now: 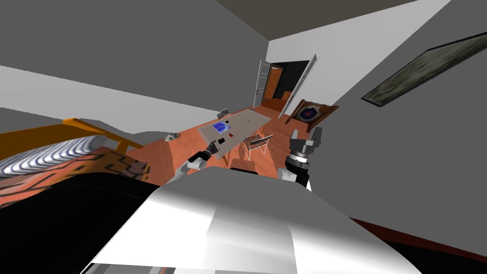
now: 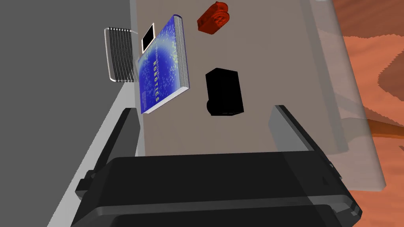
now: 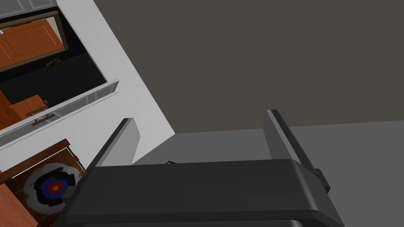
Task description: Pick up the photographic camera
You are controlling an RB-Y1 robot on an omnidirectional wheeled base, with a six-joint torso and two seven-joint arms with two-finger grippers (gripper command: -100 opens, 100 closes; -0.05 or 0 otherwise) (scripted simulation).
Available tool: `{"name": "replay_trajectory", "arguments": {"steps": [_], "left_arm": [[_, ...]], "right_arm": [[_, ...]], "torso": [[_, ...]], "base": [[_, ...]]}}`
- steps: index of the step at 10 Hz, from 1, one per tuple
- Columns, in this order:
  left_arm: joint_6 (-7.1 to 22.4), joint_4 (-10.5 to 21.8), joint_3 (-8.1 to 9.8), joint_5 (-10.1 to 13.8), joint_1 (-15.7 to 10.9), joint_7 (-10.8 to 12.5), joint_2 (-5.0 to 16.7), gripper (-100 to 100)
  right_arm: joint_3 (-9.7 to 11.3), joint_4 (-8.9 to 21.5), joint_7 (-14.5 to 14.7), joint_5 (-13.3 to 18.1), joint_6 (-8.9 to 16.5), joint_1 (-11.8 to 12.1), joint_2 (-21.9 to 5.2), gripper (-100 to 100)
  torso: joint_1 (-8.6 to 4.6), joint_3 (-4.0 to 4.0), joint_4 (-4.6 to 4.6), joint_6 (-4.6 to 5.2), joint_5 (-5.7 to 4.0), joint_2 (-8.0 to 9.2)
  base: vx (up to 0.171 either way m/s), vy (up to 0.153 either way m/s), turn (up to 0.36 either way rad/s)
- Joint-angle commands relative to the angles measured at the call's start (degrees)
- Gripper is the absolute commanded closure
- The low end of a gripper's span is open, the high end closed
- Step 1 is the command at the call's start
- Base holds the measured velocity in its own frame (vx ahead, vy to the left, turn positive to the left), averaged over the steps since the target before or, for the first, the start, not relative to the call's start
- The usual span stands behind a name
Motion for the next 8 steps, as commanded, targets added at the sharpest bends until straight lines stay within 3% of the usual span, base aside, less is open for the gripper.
{"name": "replay_trajectory", "arguments": {"steps": [1, 4, 5, 6, 8], "left_arm": [[1.3, 1.9, -0.13, 2.1, -0.3, 0.3, 0.1, -100], [4.7, 6.6, -0.66, 7.2, -1.3, 2.2, 3.1, -100], [4.7, 7.6, -0.66, 8.7, -1.3, 2.2, 3.1, -100], [4.7, 8.4, -0.66, 8.7, -1.3, 2.2, 3.1, -100], [7.7, 13.1, -1.19, 13.5, -2.2, 4.1, 6.2, -100]], "right_arm": [[0.0, 0.0, 0.0, 0.0, 0.0, 0.0, 0.0, 0], [0.0, 0.0, 0.0, 0.0, 0.0, 0.0, 0.0, 0], [0.0, 0.0, 0.0, 0.0, 0.0, 0.0, 0.0, 0], [0.0, 0.0, 0.0, 0.0, 0.0, 0.0, 0.0, 0], [0.0, 0.0, 0.0, 0.0, 0.0, 0.0, 0.0, 0]], "torso": [[0.00, 0.00, 0.00, 0.00, 0.00, 0.00], [0.02, -0.01, 0.00, -0.04, 0.00, -0.01], [0.01, -0.02, 0.00, 0.01, 0.00, -0.04], [0.05, -0.02, -0.01, -0.04, 0.01, -0.03], [0.04, 0.01, 0.01, 0.01, 0.00, 0.02]], "base": [[0.054, -0.015, -0.124], [0.069, -0.013, -0.185], [0.069, 0.001, -0.106], [0.036, 0.002, 0.031], [0.095, -0.002, -0.278]]}}
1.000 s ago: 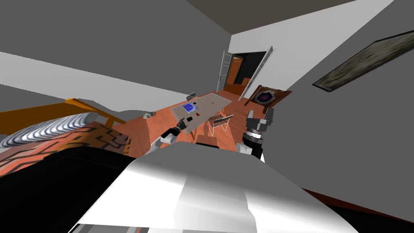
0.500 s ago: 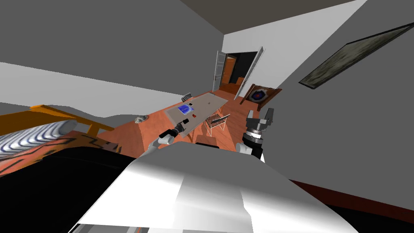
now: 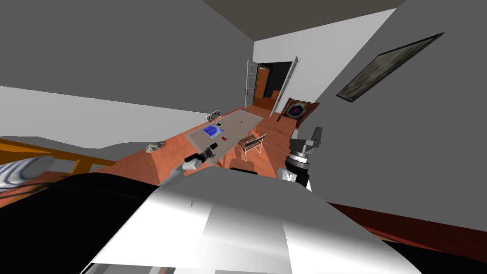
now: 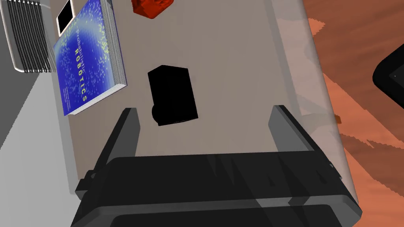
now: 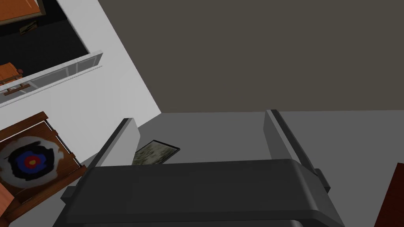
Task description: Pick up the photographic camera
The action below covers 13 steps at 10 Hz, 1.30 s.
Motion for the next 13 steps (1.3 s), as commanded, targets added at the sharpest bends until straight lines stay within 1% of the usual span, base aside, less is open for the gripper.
{"name": "replay_trajectory", "arguments": {"steps": [1, 2, 3, 4, 5, 6, 7, 8, 9, 10, 11, 12, 13], "left_arm": [[1.7, 2.9, 0.05, 2.9, 0.0, 0.7, 1.2, -100], [3.4, 4.5, -0.28, 4.5, -0.4, 1.6, 2.6, -100], [3.4, 6.1, -0.28, 5.5, -0.4, 1.6, 2.6, -100], [3.4, 6.1, -0.28, 6.2, -0.4, 1.6, 2.6, -100], [5.0, 8.7, -0.65, 8.8, -0.7, 2.4, 4.0, -100], [5.0, 9.3, -0.65, 9.2, -0.7, 2.4, 4.0, -100], [6.5, 11.9, -1.05, 12.1, -1.0, 3.2, 5.2, -100], [6.5, 12.5, -1.05, 12.1, -1.0, 3.2, 5.2, -100], [8.0, 14.6, -1.45, 14.5, -1.3, 3.9, 6.3, -100], [8.0, 15.5, -1.45, 14.9, -1.3, 3.9, 6.3, -100], [9.5, 17.8, -1.85, 17.3, -1.6, 4.6, 7.4, -100], [10.8, 20.2, -2.25, 18.8, -1.8, 5.2, 8.2, -100], [10.8, 21.2, -2.25, 19.9, -1.8, 5.2, 8.2, -100]], "right_arm": [[0.0, 0.0, 0.0, 0.0, 0.0, 0.0, 0.0, 0], [0.0, 0.0, 0.0, 0.0, 0.0, 0.0, 0.0, 0], [0.0, 0.0, 0.0, 0.0, 0.0, 0.0, 0.0, 0], [0.0, 0.0, 0.0, 0.0, 0.0, 0.0, 0.0, 0], [0.0, 0.0, 0.0, 0.0, 0.0, 0.0, 0.0, 0], [0.0, 0.0, 0.0, 0.0, 0.0, 0.0, 0.0, 0], [0.0, 0.0, 0.0, 0.0, 0.0, 0.0, 0.0, 0], [0.0, 0.0, 0.0, 0.0, 0.0, 0.0, 0.0, 0], [0.0, 0.0, 0.0, 0.0, 0.0, 0.0, 0.0, 0], [0.0, 0.0, 0.0, 0.0, 0.0, 0.0, 0.0, 0], [0.0, 0.0, 0.0, 0.0, 0.0, 0.0, 0.0, 0], [0.0, 0.0, 0.0, 0.0, 0.0, 0.0, 0.0, 0], [0.0, 0.0, 0.0, 0.0, 0.0, 0.0, 0.0, 0]], "torso": [[0.00, 0.00, 0.00, 0.00, 0.00, 0.00], [0.00, 0.01, -0.01, -0.07, 0.00, 0.04], [-0.04, 0.02, 0.00, -0.01, -0.01, 0.05], [-0.04, 0.06, 0.01, -0.06, -0.01, 0.12], [-0.06, 0.14, 0.04, -0.08, -0.02, 0.27], [-0.05, 0.13, 0.04, -0.03, -0.02, 0.24], [-0.05, 0.10, 0.03, -0.05, -0.01, 0.19], [0.02, 0.04, 0.01, -0.03, 0.00, 0.08], [0.02, 0.04, 0.00, -0.06, 0.01, 0.09], [-0.02, 0.05, 0.01, -0.04, -0.01, 0.10], [0.00, 0.06, 0.01, -0.07, 0.00, 0.14], [0.05, 0.04, 0.01, -0.03, 0.01, 0.09], [0.11, -0.03, -0.02, -0.04, 0.02, -0.05]], "base": [[0.103, 0.008, -0.101], [0.091, -0.005, -0.198], [0.072, -0.001, -0.115], [0.028, -0.003, 0.017], [0.052, -0.005, -0.155], [0.068, 0.004, -0.123], [0.105, 0.023, -0.217], [0.089, 0.024, -0.122], [0.085, 0.006, -0.184], [0.072, 0.022, -0.080], [0.091, 0.035, -0.184], [0.139, 0.049, -0.273], [0.111, 0.037, -0.096]]}}
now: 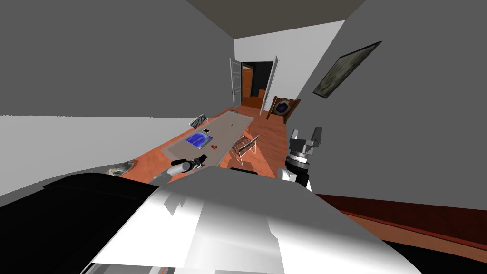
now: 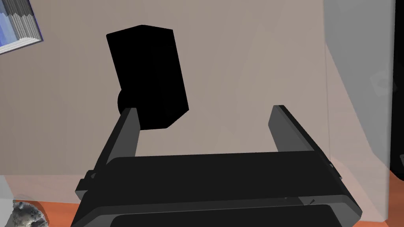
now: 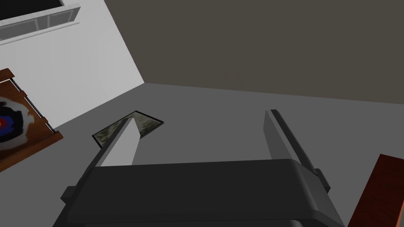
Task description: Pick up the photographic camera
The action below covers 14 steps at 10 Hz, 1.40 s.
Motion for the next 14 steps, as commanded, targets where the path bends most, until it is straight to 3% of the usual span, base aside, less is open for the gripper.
{"name": "replay_trajectory", "arguments": {"steps": [1, 3, 4, 7, 10, 11, 12, 14], "left_arm": [[1.6, 2.9, -0.48, 2.9, -0.3, 0.3, 1.2, -100], [1.6, 3.7, -0.48, 3.7, -0.3, 0.3, 1.2, -100], [2.7, 6.0, -0.88, 5.7, -0.4, 0.8, 1.8, -100], [3.8, 8.6, -1.28, 7.7, -0.5, 1.3, 2.3, -100], [6.4, 14.0, -2.36, 12.1, -0.7, 2.3, 2.8, -100], [6.4, 14.4, -2.36, 12.1, -0.7, 2.3, 2.8, -100], [7.6, 17.2, -3.03, 14.1, -0.8, 2.7, 2.7, -100], [8.4, 18.9, -3.60, 15.3, -0.7, 2.9, 2.4, -100]], "right_arm": [[0.0, 0.0, 0.0, 0.0, 0.0, 0.0, 0.0, 0], [0.0, 0.0, 0.0, 0.0, 0.0, 0.0, 0.0, 0], [0.0, 0.0, 0.0, 0.0, 0.0, 0.0, 0.0, 0], [0.0, 0.0, 0.0, 0.0, 0.0, 0.0, 0.0, 0], [0.0, 0.0, 0.0, 0.0, 0.0, 0.0, 0.0, 0], [0.0, 0.0, 0.0, 0.0, 0.0, 0.0, 0.0, 0], [0.0, 0.0, 0.0, 0.0, 0.0, 0.0, 0.0, 0], [0.0, 0.0, 0.0, 0.0, 0.0, 0.0, 0.0, 0]], "torso": [[0.00, 0.00, 0.00, 0.00, 0.00, 0.00], [-0.06, 0.06, 0.02, 0.00, -0.01, 0.10], [-0.11, 0.15, 0.05, -0.02, -0.03, 0.27], [-0.04, 0.09, 0.04, 0.02, -0.02, 0.15], [0.00, 0.03, 0.02, 0.03, 0.00, 0.04], [0.03, 0.00, 0.01, 0.03, 0.01, 0.00], [-0.05, 0.05, 0.02, -0.02, 0.00, 0.09], [-0.12, 0.23, 0.08, -0.02, -0.03, 0.40]], "base": [[0.103, 0.027, -0.152], [0.052, 0.021, -0.032], [0.045, 0.011, -0.159], [0.070, 0.033, -0.091], [0.101, 0.047, -0.173], [0.077, 0.036, -0.044], [0.038, 0.030, -0.120], [-0.006, 0.023, -0.065]]}}
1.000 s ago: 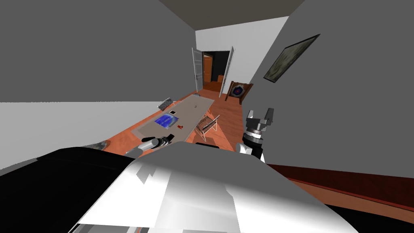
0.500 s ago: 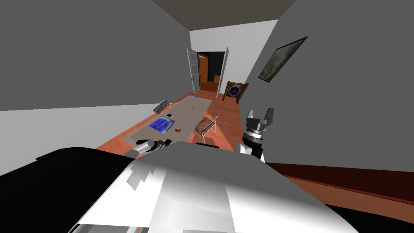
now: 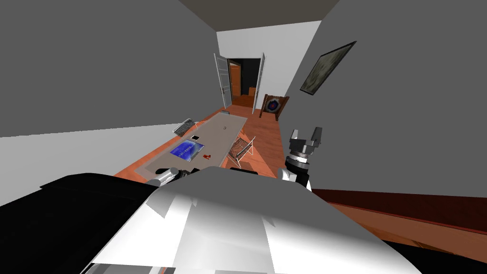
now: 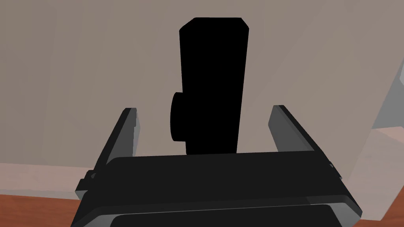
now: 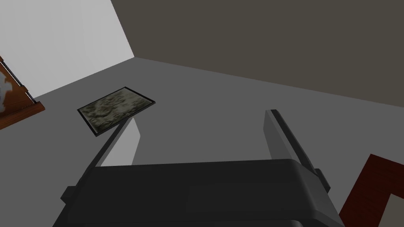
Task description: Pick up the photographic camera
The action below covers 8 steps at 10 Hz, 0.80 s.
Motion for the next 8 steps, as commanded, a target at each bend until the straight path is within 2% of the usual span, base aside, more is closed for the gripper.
{"name": "replay_trajectory", "arguments": {"steps": [1, 8], "left_arm": [[0.1, -0.1, -0.62, -0.1, 0.6, 1.2, 0.0, -100], [0.1, -0.1, -0.62, -0.1, 0.6, 1.2, 0.0, -100]], "right_arm": [[0.0, 0.0, 0.0, 0.0, 0.0, 0.0, 0.0, 0], [0.0, 0.0, 0.0, 0.0, 0.0, 0.0, 0.0, 0]], "torso": [[0.00, 0.00, 0.00, 0.00, 0.00, 0.00], [-0.12, 0.00, 0.00, -0.02, -0.03, 0.00]], "base": [[-0.003, 0.019, -0.053], [0.000, -0.002, 0.007]]}}
